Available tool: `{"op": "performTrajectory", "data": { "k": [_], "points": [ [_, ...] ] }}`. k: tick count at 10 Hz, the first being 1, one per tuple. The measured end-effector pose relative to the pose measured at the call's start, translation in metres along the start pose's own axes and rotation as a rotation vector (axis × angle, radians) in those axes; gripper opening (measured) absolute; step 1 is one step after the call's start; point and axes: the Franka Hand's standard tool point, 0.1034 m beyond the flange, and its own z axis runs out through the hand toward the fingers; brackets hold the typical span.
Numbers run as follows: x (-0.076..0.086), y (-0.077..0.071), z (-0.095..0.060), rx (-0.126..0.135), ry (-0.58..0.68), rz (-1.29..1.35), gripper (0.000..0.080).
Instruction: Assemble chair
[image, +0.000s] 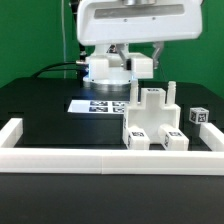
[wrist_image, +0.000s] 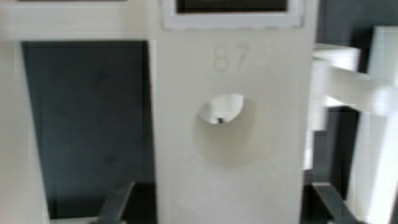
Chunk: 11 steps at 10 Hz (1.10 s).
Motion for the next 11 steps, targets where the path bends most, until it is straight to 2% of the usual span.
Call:
{"op": "performTrajectory", "data": {
  "k": [1,3,5,6,9,11],
  "points": [
    [-0.001,-0.011,0.005,-0.002,-0.005,0.021,0.0289],
    [-0.002,-0.008,0.006,-0.003,-0.007,0.016,0.0289],
    [-0.003,-0.014,0.008,-0.006,-0.012,-0.015,0.0289],
    [0.0,-0.022,0.008,-0.013,-0.011,-0.042,0.0289],
    [0.012,-0.047,0.013,-0.01,-0.021,-0.066,0.0289],
    [0.011,-0.043,0.014,-0.011,-0.022,-0.06,0.0289]
  ]
}}
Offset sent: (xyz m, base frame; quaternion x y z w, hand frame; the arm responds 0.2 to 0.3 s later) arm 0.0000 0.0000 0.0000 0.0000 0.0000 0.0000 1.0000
